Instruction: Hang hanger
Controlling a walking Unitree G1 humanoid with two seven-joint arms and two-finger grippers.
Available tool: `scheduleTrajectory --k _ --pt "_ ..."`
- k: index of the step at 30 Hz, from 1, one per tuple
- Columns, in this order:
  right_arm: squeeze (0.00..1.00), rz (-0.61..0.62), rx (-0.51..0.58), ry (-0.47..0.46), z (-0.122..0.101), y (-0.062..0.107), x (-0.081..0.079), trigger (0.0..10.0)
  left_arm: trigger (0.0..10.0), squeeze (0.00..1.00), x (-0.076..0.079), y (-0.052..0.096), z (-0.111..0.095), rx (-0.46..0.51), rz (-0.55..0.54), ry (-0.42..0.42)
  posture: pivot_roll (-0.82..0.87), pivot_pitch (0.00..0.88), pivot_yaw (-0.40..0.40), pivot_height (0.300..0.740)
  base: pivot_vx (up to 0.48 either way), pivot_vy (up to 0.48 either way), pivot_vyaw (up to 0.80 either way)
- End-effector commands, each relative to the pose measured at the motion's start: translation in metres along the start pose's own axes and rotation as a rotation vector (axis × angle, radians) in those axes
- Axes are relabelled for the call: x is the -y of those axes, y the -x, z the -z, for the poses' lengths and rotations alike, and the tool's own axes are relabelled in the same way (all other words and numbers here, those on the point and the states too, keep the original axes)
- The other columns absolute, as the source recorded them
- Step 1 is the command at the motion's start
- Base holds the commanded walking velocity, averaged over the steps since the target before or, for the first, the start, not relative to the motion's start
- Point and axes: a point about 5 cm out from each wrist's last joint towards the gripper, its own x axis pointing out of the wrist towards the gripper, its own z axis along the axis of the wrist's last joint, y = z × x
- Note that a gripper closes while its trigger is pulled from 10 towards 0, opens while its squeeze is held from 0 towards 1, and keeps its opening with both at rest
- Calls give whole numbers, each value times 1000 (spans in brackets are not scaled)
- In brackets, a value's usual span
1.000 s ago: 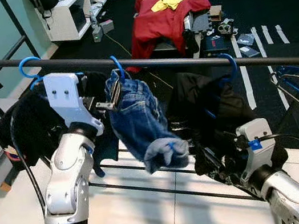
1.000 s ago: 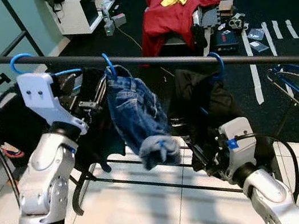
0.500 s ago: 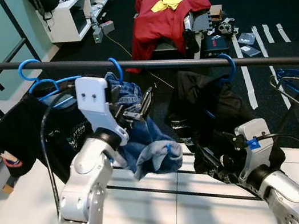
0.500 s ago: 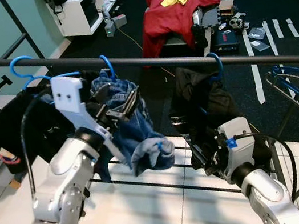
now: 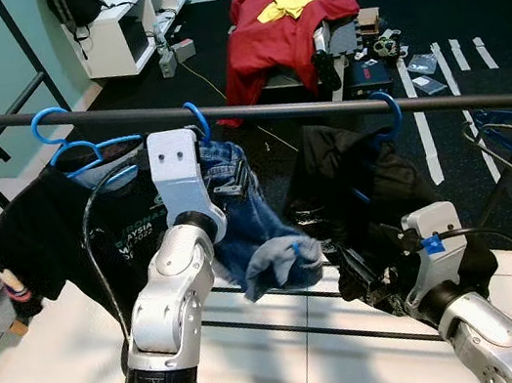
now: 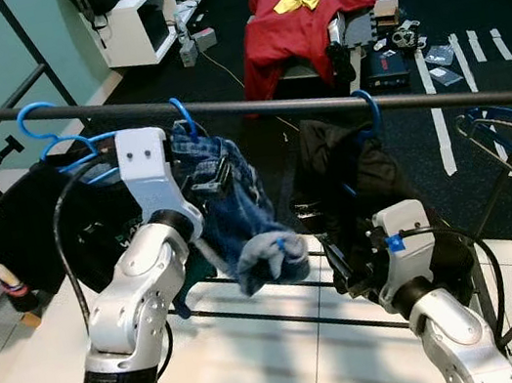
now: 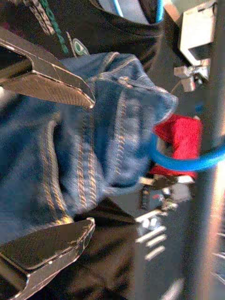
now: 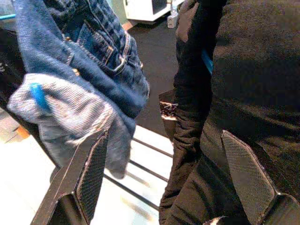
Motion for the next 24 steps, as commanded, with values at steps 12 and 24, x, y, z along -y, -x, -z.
scheduleTrajectory --k 12,24 --pt "0 4 -5 -14 4 1 0 10000 10000 0 -39 1 39 -228 -137 -133 -128 126 74 740 0 0 0" --pt "0 -3 -8 -24 5 1 -1 10000 10000 0 -59 -4 8 -67 -231 -186 -124 114 76 740 0 0 0"
